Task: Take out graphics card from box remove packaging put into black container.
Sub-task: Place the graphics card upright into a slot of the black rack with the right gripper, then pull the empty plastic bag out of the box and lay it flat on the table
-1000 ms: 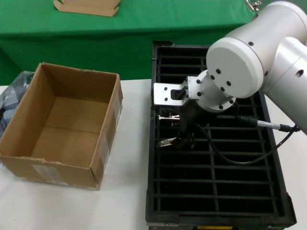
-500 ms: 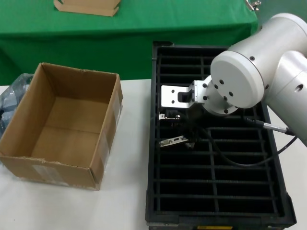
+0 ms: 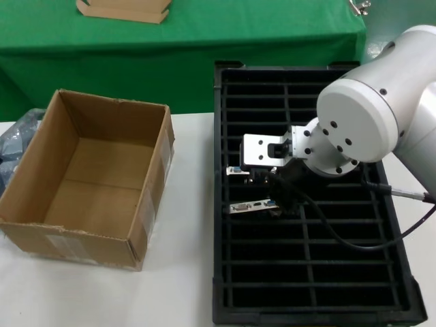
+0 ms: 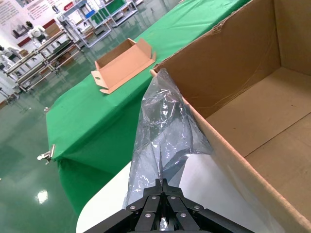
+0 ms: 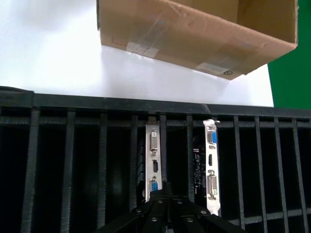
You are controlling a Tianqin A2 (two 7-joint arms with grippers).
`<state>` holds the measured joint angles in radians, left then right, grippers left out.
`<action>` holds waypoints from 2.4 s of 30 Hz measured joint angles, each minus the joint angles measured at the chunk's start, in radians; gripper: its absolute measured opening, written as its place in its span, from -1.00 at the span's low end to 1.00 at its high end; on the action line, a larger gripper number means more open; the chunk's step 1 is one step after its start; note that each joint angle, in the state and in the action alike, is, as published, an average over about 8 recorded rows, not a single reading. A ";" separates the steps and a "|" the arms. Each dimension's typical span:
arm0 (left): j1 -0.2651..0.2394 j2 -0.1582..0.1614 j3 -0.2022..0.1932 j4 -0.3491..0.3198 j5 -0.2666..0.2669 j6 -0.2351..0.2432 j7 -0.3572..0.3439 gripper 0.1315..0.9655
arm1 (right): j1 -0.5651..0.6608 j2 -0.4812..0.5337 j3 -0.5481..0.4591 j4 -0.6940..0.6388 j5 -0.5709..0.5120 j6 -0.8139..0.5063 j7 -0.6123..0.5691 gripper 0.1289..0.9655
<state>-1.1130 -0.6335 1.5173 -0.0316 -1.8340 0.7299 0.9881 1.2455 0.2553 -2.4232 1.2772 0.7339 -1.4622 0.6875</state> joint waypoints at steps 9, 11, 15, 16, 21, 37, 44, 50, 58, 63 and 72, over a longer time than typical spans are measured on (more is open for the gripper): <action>0.001 0.000 -0.001 0.000 -0.001 0.000 0.000 -0.98 | -0.022 0.046 0.023 0.060 -0.037 -0.032 -0.007 -0.99; 0.001 0.001 0.000 0.000 0.000 0.000 -0.001 -0.98 | -0.028 0.050 0.030 0.068 -0.047 -0.029 -0.010 -0.99; 0.001 0.001 0.001 0.000 0.001 0.000 -0.002 -0.98 | -0.037 0.049 0.044 0.075 -0.062 -0.020 -0.016 -0.99; 0.001 0.001 0.001 0.000 0.001 0.000 -0.003 -0.98 | -0.038 0.048 0.048 0.076 -0.064 -0.018 -0.018 -0.99; 0.001 0.000 0.002 0.000 0.002 -0.001 -0.003 -0.98 | -0.042 0.038 0.066 0.078 -0.068 -0.016 -0.023 -0.99; 0.000 0.004 0.004 0.003 0.003 -0.004 -0.005 -0.98 | -0.021 0.116 0.031 0.169 0.060 -0.103 0.033 -0.99; -0.002 0.009 0.005 0.003 0.004 -0.006 -0.005 -0.98 | -0.037 0.125 0.031 0.156 0.056 -0.091 0.025 -0.99; -0.002 0.010 0.006 0.003 0.005 -0.008 -0.007 -0.98 | -0.049 0.105 0.041 0.112 0.031 -0.056 -0.006 -0.99; 0.001 0.009 0.007 0.002 0.007 -0.013 -0.011 -0.98 | -0.051 0.091 0.054 0.066 0.000 -0.030 -0.042 -0.99; 0.001 0.009 0.008 0.003 0.007 -0.016 -0.012 -0.98 | -0.054 0.096 0.062 0.058 -0.018 -0.030 -0.055 -0.99; -0.001 0.010 0.009 0.004 0.008 -0.022 -0.012 -0.98 | -0.064 0.100 0.078 0.058 -0.041 -0.036 -0.064 -0.99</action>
<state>-1.1137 -0.6235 1.5262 -0.0275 -1.8258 0.7080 0.9757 1.1819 0.3551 -2.3456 1.3353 0.6929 -1.4984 0.6236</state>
